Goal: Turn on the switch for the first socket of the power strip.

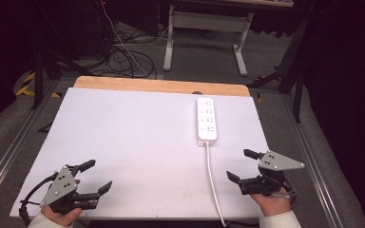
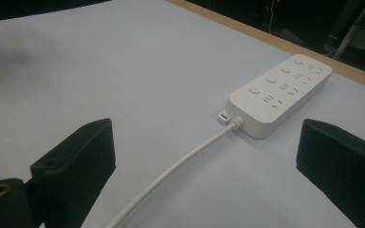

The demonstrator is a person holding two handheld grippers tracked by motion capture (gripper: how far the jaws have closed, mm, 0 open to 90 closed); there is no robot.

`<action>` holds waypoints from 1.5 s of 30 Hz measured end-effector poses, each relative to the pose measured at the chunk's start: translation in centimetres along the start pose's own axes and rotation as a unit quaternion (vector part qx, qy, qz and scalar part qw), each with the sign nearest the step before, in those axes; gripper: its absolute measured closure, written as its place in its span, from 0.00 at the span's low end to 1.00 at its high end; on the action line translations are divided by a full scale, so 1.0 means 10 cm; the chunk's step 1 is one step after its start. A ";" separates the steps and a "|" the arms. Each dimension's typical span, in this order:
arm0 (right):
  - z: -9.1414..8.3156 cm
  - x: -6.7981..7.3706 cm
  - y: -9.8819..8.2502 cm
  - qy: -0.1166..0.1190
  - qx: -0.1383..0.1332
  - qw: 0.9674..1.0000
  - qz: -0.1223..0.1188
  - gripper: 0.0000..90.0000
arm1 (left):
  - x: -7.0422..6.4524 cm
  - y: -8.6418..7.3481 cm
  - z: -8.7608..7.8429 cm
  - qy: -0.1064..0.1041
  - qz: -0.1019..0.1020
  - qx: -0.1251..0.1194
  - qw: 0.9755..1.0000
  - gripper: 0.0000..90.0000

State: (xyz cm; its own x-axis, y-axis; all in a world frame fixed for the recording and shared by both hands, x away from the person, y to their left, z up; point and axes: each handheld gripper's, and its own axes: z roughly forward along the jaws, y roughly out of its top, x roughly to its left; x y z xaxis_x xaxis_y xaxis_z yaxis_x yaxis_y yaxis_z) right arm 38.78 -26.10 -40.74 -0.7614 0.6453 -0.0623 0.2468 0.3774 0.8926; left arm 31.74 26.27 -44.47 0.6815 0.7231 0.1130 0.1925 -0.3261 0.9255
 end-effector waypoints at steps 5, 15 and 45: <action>0.03 -0.03 0.10 0.001 -0.002 1.000 -0.004 0.07 | 0.00 0.00 0.00 0.000 0.001 0.000 1.000 0.21; 0.13 -0.11 0.23 0.006 -0.001 1.000 0.003 0.06 | 0.00 0.00 0.00 0.000 0.000 0.001 1.000 0.21; 0.44 -0.29 0.64 -0.009 -0.002 1.000 0.029 0.05 | -0.01 0.00 0.00 0.001 0.003 0.003 1.000 0.21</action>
State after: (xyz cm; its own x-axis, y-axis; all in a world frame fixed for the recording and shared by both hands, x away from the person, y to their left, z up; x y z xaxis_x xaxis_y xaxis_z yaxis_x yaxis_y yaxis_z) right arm 45.23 -22.64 -36.78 -0.7358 0.6769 -0.0188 0.2871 0.3371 0.8966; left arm 31.73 26.21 -44.49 0.6814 0.7221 0.1192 0.1931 -0.3345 0.9224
